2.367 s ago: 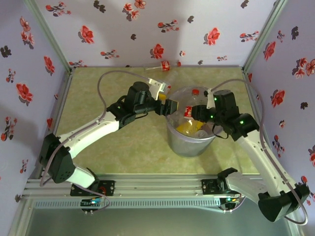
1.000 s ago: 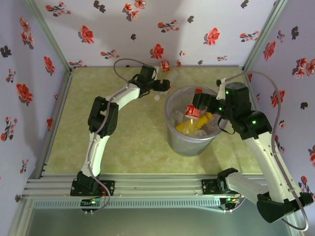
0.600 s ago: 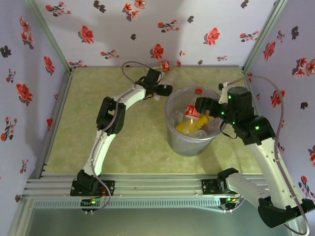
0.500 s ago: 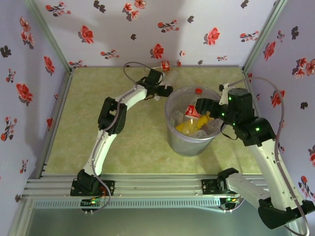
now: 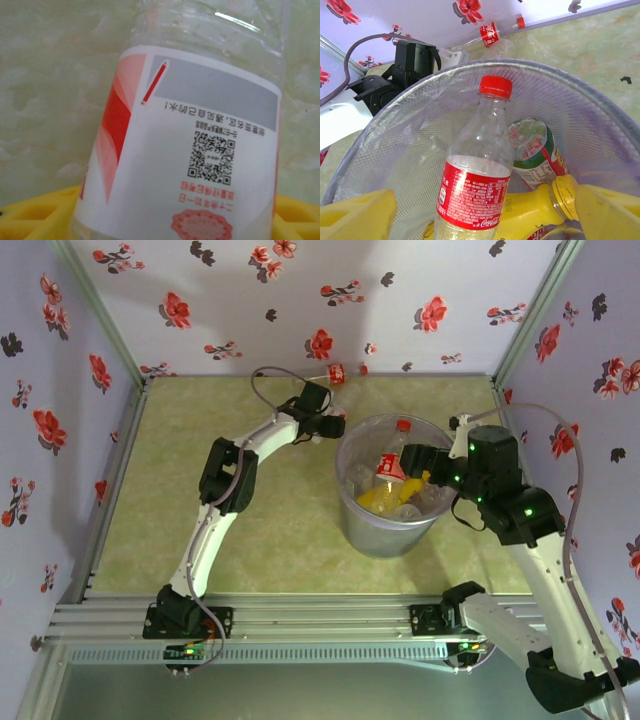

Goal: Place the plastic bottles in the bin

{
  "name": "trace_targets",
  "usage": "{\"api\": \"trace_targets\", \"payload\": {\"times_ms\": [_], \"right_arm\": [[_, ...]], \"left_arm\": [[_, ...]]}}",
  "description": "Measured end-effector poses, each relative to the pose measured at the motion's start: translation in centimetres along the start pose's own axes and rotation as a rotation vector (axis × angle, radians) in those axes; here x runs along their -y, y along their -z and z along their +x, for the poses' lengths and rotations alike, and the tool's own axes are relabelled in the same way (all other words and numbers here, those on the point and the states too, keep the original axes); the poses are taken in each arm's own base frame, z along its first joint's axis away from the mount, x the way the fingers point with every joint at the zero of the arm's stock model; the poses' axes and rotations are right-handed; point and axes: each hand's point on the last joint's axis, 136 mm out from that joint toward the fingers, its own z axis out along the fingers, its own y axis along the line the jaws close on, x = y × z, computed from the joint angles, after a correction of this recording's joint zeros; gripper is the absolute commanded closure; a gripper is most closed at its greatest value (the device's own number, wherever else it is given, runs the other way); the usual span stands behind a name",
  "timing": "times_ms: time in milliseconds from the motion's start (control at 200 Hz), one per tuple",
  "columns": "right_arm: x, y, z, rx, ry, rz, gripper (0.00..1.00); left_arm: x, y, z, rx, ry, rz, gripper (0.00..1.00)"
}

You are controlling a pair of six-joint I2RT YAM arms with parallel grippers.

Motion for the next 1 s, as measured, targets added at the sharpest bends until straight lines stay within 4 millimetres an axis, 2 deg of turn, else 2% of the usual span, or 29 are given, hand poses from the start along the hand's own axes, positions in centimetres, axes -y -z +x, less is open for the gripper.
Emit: {"api": "trace_targets", "payload": {"times_ms": [150,300,535,695,850,1000], "right_arm": [[0.1,0.3,0.1,0.000,0.000,0.004,0.08],[0.2,0.4,0.2,-0.002,0.000,0.009,0.08],[-0.4,0.2,-0.3,-0.010,-0.001,-0.006,0.08],[-1.6,-0.6,-1.7,-0.007,-0.003,-0.050,0.08],[-4.0,-1.6,-3.9,0.026,-0.013,-0.137,0.08],[-7.8,-2.8,-5.5,0.040,0.018,-0.236,0.05]], "left_arm": [[0.0,1.6,0.6,-0.006,0.001,-0.001,0.36],[0.3,5.6,-0.1,0.046,0.003,0.011,0.36],[0.9,15.5,-2.7,0.241,0.013,0.051,0.36],[0.9,22.4,-3.0,0.372,0.022,0.056,0.37],[1.1,29.2,-2.9,0.502,0.028,0.079,0.38],[2.8,34.2,-2.5,0.597,0.014,0.126,0.38]]}}
